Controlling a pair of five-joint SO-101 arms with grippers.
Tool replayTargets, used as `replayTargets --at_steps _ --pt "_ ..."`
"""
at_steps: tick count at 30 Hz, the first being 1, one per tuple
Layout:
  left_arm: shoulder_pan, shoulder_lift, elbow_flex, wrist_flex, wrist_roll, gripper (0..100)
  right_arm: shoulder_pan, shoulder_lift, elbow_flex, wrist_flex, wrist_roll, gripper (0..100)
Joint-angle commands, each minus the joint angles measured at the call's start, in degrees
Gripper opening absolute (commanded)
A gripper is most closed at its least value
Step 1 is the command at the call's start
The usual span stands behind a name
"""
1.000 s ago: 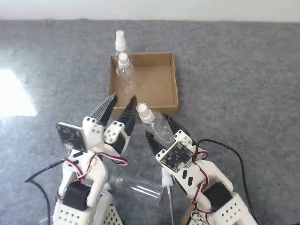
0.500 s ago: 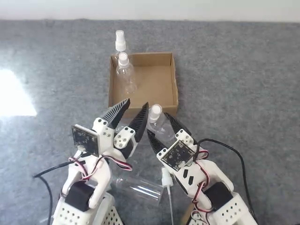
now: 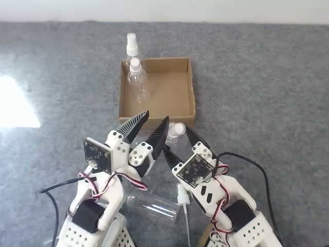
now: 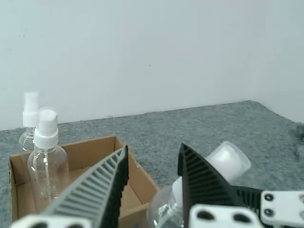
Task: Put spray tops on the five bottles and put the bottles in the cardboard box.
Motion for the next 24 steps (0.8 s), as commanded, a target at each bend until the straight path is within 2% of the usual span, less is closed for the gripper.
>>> replayTargets --at_steps 1,24 --pt "2.7 -0.9 -0.3 0.7 -2.3 16 0.1 -1.0 -0.4 -1.0 0.3 8.0" --pt "2.9 -0.9 -0.4 0.7 -3.3 16 0.2 -1.0 0.1 -0.8 0.5 8.0"
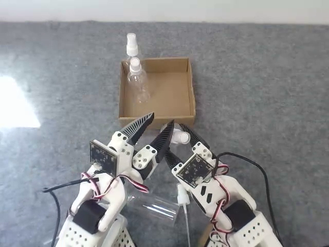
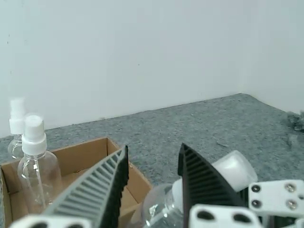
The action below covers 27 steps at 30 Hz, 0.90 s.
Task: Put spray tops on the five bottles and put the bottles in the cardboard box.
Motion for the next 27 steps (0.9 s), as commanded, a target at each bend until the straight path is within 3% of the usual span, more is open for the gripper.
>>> replayTargets --at_steps 1,23,27 --pt "0.5 -0.9 -0.4 0.7 -0.5 16 0.2 -1.0 0.1 -0.8 0.5 8.0" --pt "-3.5 -0.9 -1.4 0.3 -0.9 16 0.3 -0.9 1.3 -0.7 0.6 8.0" --pt "-3.6 -0.9 -1.6 0.4 -6.3 16 0.7 -0.9 1.3 -0.7 0.6 8.0"
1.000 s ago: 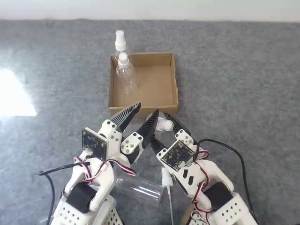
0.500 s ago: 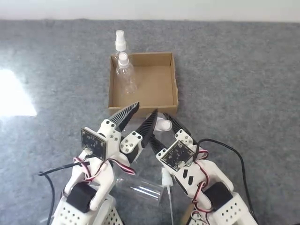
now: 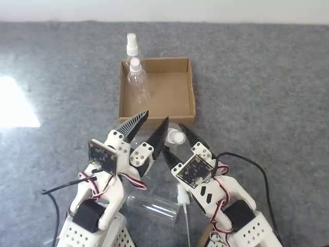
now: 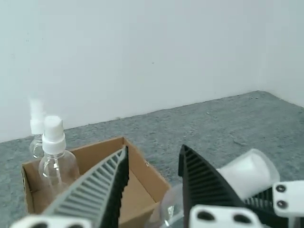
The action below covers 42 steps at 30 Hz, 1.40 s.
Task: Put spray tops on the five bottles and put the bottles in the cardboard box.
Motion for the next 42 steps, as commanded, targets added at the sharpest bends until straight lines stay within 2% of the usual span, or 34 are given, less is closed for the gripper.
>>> replayTargets --at_steps 1,8,16,28,42 --pt "-0.7 -0.9 -1.7 0.5 -5.3 16 1.5 -0.9 1.2 -0.7 0.5 8.0" --pt "-13.3 -0.9 -1.6 0.4 -5.5 16 3.2 -0.9 1.2 -0.7 0.4 8.0" --pt "-22.2 -0.9 0.7 0.6 -5.5 16 3.3 -0.9 1.2 -0.7 0.4 8.0" --pt "-30.2 -0.9 6.3 0.4 -5.6 17 3.3 -0.9 1.2 0.4 0.4 8.0" --pt "-32.4 -0.9 8.7 0.7 -5.6 16 3.3 -0.9 0.7 1.2 0.3 8.0"
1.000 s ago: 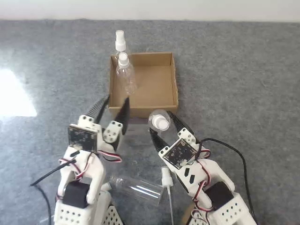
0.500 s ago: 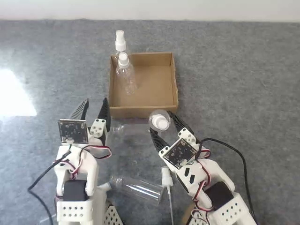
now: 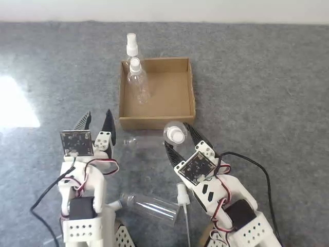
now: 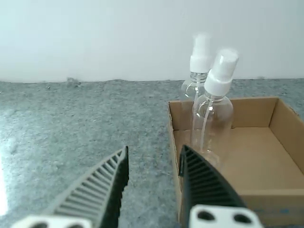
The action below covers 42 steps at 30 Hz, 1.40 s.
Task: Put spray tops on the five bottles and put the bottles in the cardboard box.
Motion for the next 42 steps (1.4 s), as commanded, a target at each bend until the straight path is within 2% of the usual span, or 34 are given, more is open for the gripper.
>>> replayTargets --at_steps 1,5,16,42 --pt "-1.1 -0.9 -0.7 0.6 -0.4 16 0.7 -0.9 0.7 0.2 0.4 8.0" --pt "-2.0 -0.9 -0.7 0.6 -0.4 16 0.8 -0.9 0.2 0.6 0.4 8.0" --pt "-2.3 -0.9 -0.7 0.6 -0.4 16 3.9 -0.9 -8.0 10.6 0.5 8.0" --pt "-2.2 -0.9 -0.7 1.6 -0.4 16 3.6 -0.2 -29.5 16.1 0.5 8.0"
